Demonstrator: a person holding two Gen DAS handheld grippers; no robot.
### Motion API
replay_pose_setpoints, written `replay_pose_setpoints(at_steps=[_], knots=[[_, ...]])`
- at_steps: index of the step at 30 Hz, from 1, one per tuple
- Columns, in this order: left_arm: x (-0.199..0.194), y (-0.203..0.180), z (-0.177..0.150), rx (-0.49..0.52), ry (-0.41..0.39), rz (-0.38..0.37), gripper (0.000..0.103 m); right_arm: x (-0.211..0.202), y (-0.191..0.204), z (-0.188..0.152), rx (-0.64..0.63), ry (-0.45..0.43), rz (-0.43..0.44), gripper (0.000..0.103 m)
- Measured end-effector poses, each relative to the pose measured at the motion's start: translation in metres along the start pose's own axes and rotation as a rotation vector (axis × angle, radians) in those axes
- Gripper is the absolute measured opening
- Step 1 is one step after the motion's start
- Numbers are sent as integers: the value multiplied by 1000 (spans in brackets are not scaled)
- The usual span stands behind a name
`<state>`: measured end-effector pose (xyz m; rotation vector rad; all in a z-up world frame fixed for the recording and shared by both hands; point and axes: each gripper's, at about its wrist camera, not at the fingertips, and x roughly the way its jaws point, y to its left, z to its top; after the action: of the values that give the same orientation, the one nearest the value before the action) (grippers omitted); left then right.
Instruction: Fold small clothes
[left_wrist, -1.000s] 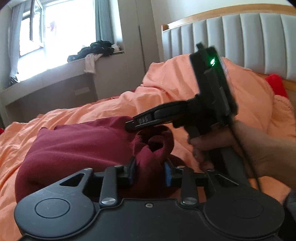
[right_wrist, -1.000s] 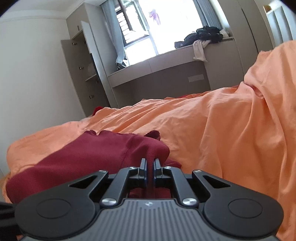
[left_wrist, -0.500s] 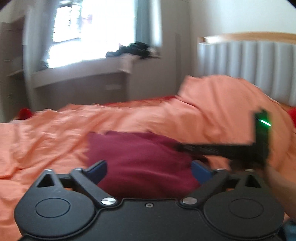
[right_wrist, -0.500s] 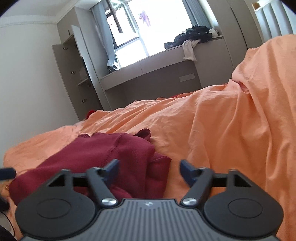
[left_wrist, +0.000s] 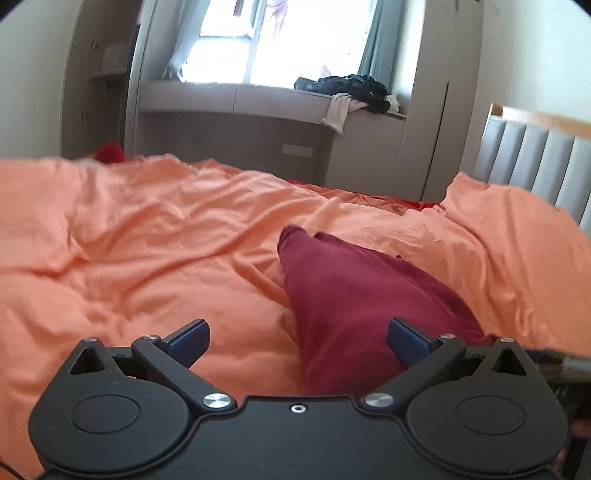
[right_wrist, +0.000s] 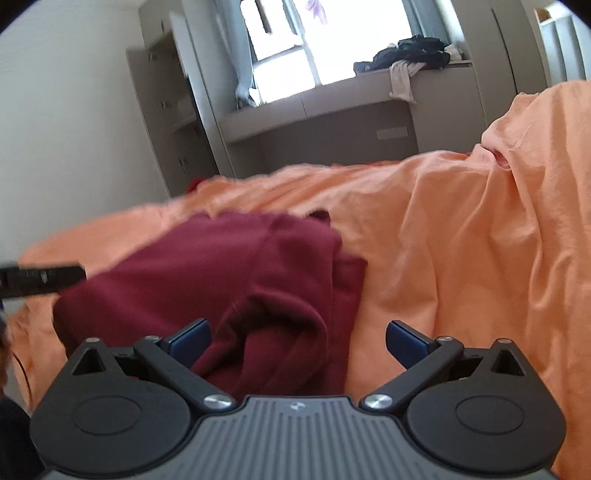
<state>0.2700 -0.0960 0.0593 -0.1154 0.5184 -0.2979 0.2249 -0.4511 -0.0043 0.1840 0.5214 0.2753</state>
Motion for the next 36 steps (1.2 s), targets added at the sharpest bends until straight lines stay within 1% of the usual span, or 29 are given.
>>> replay_pose_setpoints(at_steps=[3, 10, 15, 18, 21, 24, 27, 32, 34, 36], knots=[[5, 3, -9, -27, 23, -18, 103, -2, -1, -6, 8, 15, -14, 103], [10, -8, -23, 33, 29, 12, 103, -4, -18, -13, 46, 37, -4, 103], [11, -11, -25, 52, 26, 30, 103, -7, -18, -8, 43, 49, 7, 103], [11, -9, -25, 50, 27, 27, 103, -14, -21, -2, 44, 4, 3, 103], [12, -8, -25, 40, 27, 22, 103, -16, -26, 2, 79, -52, -31, 103], [13, -8, -26, 34, 25, 19, 103, -5, -35, 2, 153, -57, -36, 103], [12, -8, -26, 41, 19, 22, 103, 2, -41, 3, 210, -48, -8, 103], [13, -6, -27, 38, 19, 13, 103, -13, -51, 9, 248, -82, 25, 103], [14, -6, -28, 31, 19, 7, 102, -14, -56, 11, 272, -109, -4, 103], [15, -6, -29, 30, 20, 5, 103, -8, -62, 13, 308, -114, -58, 103]])
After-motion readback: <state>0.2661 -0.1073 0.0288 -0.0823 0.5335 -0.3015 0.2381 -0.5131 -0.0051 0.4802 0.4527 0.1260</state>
